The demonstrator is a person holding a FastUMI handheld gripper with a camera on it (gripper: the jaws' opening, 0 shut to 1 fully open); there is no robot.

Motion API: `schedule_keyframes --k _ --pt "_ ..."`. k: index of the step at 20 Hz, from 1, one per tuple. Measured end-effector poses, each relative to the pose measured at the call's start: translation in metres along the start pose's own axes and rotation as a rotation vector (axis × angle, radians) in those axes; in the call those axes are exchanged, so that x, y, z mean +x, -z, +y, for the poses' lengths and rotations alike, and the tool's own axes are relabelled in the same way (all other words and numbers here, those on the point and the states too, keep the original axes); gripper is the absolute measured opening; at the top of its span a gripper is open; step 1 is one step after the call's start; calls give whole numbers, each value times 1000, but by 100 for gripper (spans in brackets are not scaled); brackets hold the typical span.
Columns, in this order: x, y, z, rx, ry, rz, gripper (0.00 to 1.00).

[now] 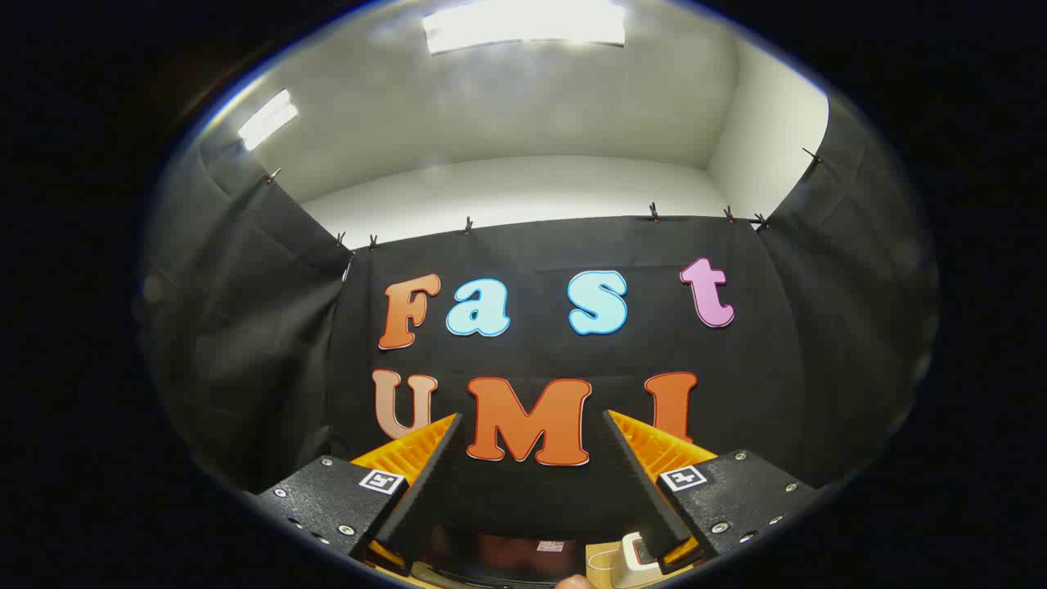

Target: Open the toaster oven, put the food inside, and close the toaster oven door.

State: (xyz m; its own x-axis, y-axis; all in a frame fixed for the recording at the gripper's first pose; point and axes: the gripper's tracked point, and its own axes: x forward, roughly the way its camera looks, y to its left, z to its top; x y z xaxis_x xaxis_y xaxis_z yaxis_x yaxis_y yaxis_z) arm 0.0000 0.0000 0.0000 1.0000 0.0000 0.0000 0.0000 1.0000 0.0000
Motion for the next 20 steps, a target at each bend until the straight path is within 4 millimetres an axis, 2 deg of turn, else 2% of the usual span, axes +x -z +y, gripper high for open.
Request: schedule_keyframes --k 5,14,20 --pt "3 -1 -2 2 -2 -1 98" --pt "8 12 -11 2 11 26 98" --pt "13 25 -8 6 -1 48 98"
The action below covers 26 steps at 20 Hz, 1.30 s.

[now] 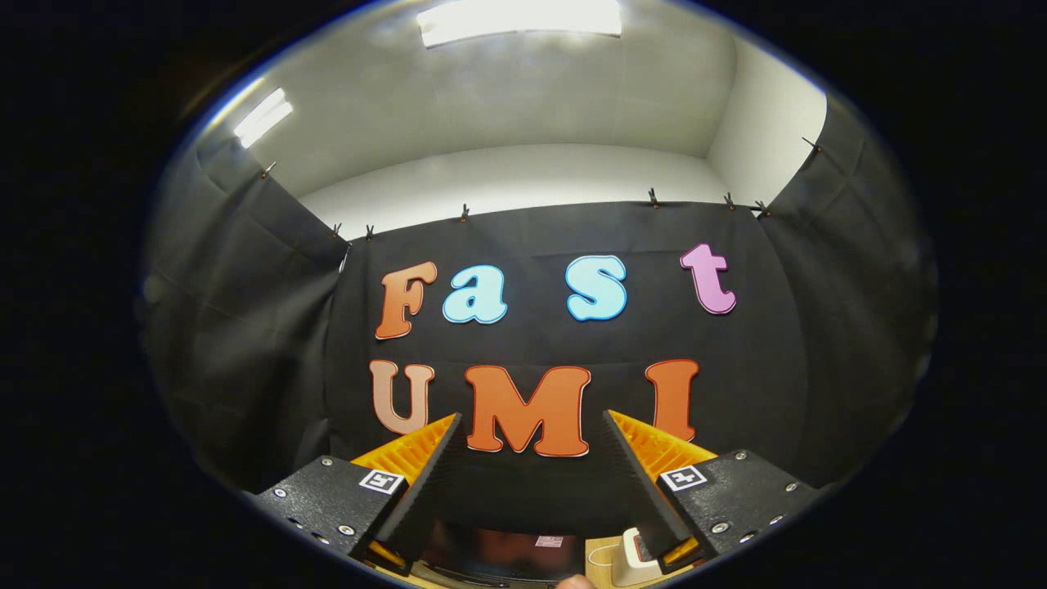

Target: Open the toaster oven, put the food inside, and close the toaster oven door.

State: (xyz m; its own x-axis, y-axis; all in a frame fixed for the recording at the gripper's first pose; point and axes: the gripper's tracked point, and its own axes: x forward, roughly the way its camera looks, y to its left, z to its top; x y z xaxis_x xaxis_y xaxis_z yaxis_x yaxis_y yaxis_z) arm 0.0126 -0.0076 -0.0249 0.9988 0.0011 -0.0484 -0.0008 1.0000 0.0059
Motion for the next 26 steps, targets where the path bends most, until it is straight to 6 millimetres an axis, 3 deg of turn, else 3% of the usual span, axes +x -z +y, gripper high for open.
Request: schedule_keyframes --k 6,12,20,23,26 --pt "5 27 4 10 -6 56 98" --pt "9 77 6 -15 0 178 98" --pt "3 164 17 10 -34 362 98" --pt "-4 212 19 24 -36 484 98" --pt "-14 258 33 49 -59 627 98"
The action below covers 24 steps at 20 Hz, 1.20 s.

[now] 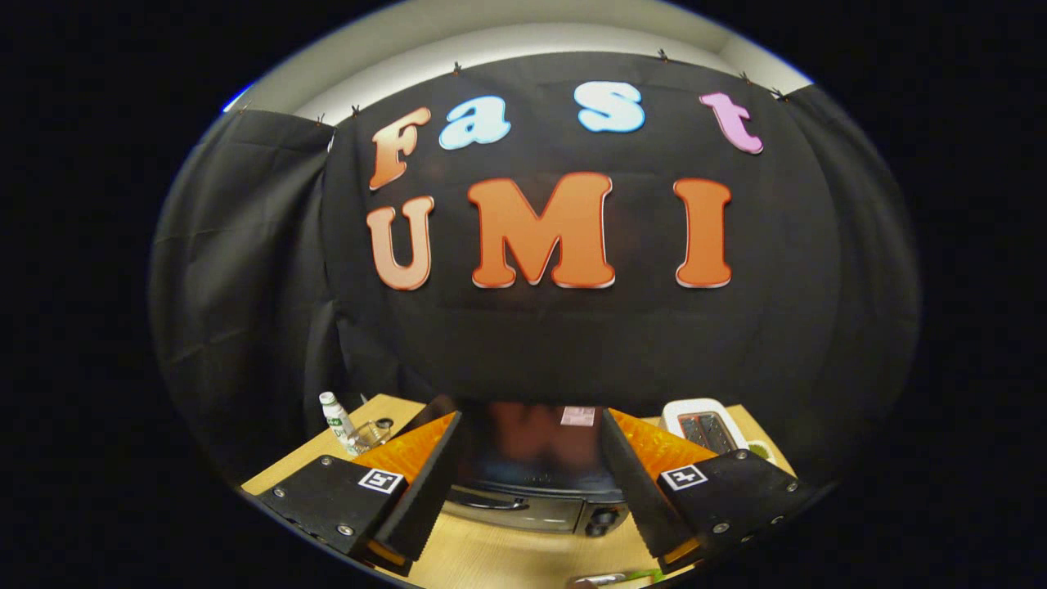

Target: Open the toaster oven, put the food inside, and close the toaster oven door.

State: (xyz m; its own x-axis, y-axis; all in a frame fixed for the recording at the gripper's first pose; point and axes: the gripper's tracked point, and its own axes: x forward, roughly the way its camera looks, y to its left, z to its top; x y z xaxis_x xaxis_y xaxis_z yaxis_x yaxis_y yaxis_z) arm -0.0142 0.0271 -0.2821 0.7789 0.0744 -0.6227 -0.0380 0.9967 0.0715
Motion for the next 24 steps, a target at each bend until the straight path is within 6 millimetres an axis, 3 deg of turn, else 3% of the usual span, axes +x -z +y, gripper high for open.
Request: schedule_keyframes --k 7,12,18,22,23,24 --pt "44 67 41 19 -47 227 98" --pt "67 99 41 61 39 314 98" --pt "78 112 42 -5 146 273 96" --pt "68 113 51 -23 164 209 95" --pt "57 115 58 -10 160 202 96" --pt "64 115 58 -7 157 182 92"
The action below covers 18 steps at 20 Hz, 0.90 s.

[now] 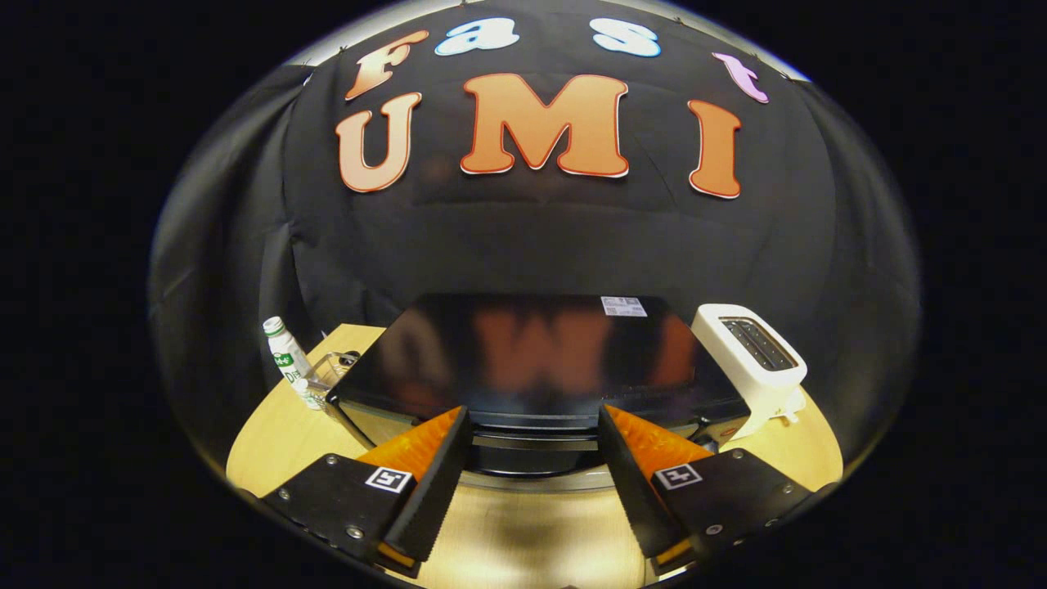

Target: Open the toaster oven, put the food inside, and close the toaster oven door.

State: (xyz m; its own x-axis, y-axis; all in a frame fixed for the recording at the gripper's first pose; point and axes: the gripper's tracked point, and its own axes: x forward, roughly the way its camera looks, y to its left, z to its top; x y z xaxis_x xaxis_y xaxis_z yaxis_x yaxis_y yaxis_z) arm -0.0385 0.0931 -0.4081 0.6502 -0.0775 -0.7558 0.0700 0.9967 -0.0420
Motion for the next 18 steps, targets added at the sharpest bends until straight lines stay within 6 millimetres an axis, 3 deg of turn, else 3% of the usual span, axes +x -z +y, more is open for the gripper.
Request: schedule_keyframes --k 2,7,9,12,15,18 --pt "-12 6 1 -9 -10 7 87" --pt "-47 41 5 -51 -52 102 87" --pt "-63 69 6 -56 -93 187 87" --pt "-83 128 6 24 -154 363 87" --pt "-82 173 -3 87 -149 474 87" --pt "-72 198 -2 100 -138 530 84"
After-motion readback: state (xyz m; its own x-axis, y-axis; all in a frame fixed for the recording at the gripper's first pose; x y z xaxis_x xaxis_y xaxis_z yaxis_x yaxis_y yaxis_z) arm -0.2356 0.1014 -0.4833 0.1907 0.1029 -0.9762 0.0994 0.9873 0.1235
